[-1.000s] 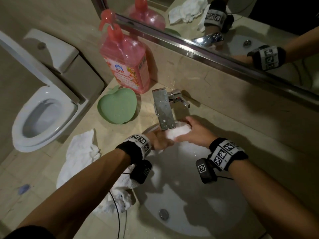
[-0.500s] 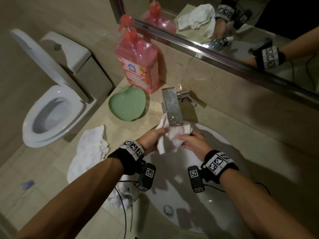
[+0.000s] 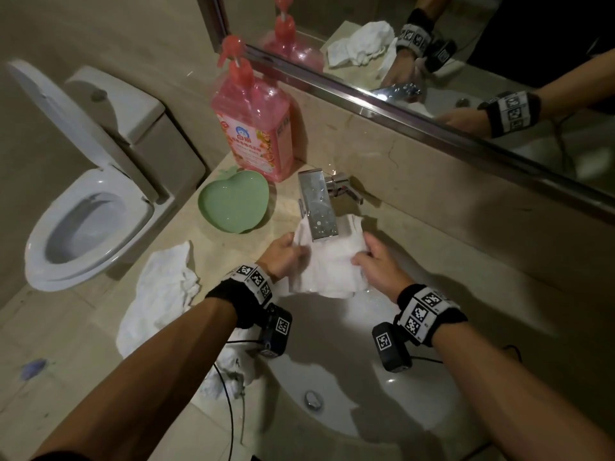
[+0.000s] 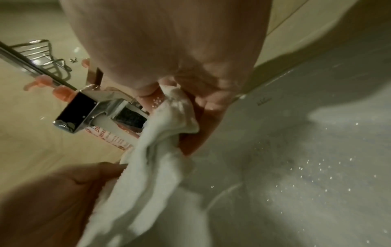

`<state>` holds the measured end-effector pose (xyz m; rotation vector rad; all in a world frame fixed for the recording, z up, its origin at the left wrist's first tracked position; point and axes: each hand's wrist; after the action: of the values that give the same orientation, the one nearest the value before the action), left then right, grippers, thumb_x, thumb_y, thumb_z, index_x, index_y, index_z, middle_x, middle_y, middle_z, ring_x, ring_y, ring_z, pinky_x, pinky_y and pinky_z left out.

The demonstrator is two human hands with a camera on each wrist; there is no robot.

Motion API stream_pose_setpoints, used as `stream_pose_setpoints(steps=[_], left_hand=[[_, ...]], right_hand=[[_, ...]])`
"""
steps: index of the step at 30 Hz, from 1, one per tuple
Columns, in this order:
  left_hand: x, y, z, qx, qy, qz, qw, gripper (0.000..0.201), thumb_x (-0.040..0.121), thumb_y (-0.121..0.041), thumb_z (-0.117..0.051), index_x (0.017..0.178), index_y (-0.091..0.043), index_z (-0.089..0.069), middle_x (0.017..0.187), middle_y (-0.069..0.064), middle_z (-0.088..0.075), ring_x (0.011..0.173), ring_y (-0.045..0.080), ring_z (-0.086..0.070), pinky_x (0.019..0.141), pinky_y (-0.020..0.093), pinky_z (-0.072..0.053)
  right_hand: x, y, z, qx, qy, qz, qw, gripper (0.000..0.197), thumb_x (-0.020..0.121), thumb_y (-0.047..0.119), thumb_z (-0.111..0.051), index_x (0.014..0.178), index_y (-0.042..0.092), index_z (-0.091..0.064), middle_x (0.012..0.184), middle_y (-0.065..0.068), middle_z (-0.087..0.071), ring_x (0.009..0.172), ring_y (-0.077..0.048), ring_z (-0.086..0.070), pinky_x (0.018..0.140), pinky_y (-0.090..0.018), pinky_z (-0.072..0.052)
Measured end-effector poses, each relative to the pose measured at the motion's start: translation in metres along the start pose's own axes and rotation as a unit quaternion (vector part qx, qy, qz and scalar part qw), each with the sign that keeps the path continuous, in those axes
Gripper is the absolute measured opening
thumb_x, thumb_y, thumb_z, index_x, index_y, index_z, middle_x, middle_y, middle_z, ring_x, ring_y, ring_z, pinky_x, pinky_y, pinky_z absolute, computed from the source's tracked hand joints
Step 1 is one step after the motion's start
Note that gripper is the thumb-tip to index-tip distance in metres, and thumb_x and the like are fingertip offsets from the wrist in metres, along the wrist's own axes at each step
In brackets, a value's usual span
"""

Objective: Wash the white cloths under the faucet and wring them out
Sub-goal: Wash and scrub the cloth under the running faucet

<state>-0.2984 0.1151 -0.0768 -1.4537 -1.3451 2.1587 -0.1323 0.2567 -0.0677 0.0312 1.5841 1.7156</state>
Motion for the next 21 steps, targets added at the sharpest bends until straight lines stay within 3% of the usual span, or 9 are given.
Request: stream_pose_setpoints(steps=[3,5,7,9,12,14,17,21], left_hand=[[0.0,-0.004,0.0,-0.002,-0.015,-0.019,1.0,0.023,0.091,-0.002,-0.054,0.109,-0.016,-0.057,0.076,0.004,-0.06,0.054,0.011,-0.056,0.048,0.023,-0.045],[-0.002,-0.007,0.0,0.004,-0.017,-0.027,0.999,0.03,0.091,0.0,-0.052,0.109,-0.022,-0.058,0.074,0.002,-0.059,0.049,0.008,-0.053,0.045,0.019,-0.043],[-0.002,-0.007,-0.001,0.01,-0.017,-0.026,0.999,0.031,0.092,0.003,-0.049,0.109,-0.021,-0.057,0.073,0.004,-0.056,0.05,0.013,-0.051,0.045,0.022,-0.042],[-0.001,-0.008,-0.001,0.012,-0.012,-0.021,1.0,0.033,0.092,0.007,-0.045,0.116,-0.014,-0.054,0.077,0.008,-0.055,0.055,0.018,-0.049,0.049,0.027,-0.043],[0.0,-0.009,0.0,0.003,-0.001,0.004,1.0,0.041,0.089,0.012,-0.04,0.122,-0.009,-0.053,0.086,0.012,-0.058,0.059,0.02,-0.053,0.049,0.03,-0.047],[0.001,-0.008,0.002,-0.01,0.01,0.024,1.0,0.043,0.088,0.012,-0.037,0.122,-0.01,-0.054,0.089,0.012,-0.059,0.061,0.02,-0.055,0.047,0.029,-0.05],[0.002,-0.007,0.005,-0.031,0.022,0.036,0.999,0.043,0.088,0.013,-0.036,0.122,-0.006,-0.055,0.096,0.016,-0.057,0.07,0.023,-0.055,0.056,0.031,-0.052],[0.005,-0.01,0.012,-0.072,0.029,0.031,0.997,0.03,0.09,0.013,-0.041,0.1,-0.009,-0.059,0.086,0.01,-0.06,0.069,0.021,-0.057,0.061,0.031,-0.053]], right_hand=[[-0.003,0.001,0.01,-0.033,-0.012,0.018,0.999,0.041,0.075,0.022,-0.054,0.097,0.054,-0.067,0.099,0.007,-0.073,0.094,-0.023,-0.068,0.074,-0.043,-0.058],[-0.005,-0.002,0.015,-0.032,-0.014,0.03,0.999,0.049,0.079,0.014,-0.054,0.094,0.057,-0.07,0.091,0.007,-0.074,0.084,-0.021,-0.07,0.062,-0.041,-0.059],[-0.003,-0.007,0.017,-0.026,-0.015,0.036,0.999,0.059,0.084,0.001,-0.054,0.092,0.056,-0.073,0.087,0.01,-0.076,0.076,-0.017,-0.069,0.059,-0.04,-0.059],[0.001,-0.014,0.016,-0.024,-0.02,0.037,0.999,0.064,0.087,-0.006,-0.056,0.086,0.055,-0.075,0.082,0.018,-0.075,0.073,-0.006,-0.068,0.062,-0.032,-0.059],[0.005,-0.02,0.015,-0.024,-0.027,0.028,0.999,0.053,0.089,-0.007,-0.059,0.079,0.042,-0.073,0.076,0.024,-0.069,0.076,0.003,-0.063,0.069,-0.025,-0.052],[0.008,-0.022,0.014,-0.027,-0.013,0.024,0.999,0.051,0.091,-0.009,-0.059,0.082,0.039,-0.075,0.078,0.022,-0.07,0.079,0.0,-0.065,0.068,-0.023,-0.051],[0.013,-0.019,0.015,-0.037,-0.003,0.027,0.999,0.051,0.093,-0.01,-0.055,0.099,0.036,-0.074,0.102,0.012,-0.074,0.1,-0.017,-0.071,0.082,-0.03,-0.058],[0.02,-0.009,0.014,-0.042,0.03,0.033,0.998,0.06,0.092,-0.014,-0.048,0.087,0.039,-0.078,0.102,0.017,-0.076,0.106,-0.009,-0.069,0.086,-0.026,-0.057]])
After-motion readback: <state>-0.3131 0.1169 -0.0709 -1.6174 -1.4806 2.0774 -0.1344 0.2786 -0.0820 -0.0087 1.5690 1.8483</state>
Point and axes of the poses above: each hand's wrist, its own x-axis towards the middle knuckle, its own z-axis out of the back of the hand, y = z × x
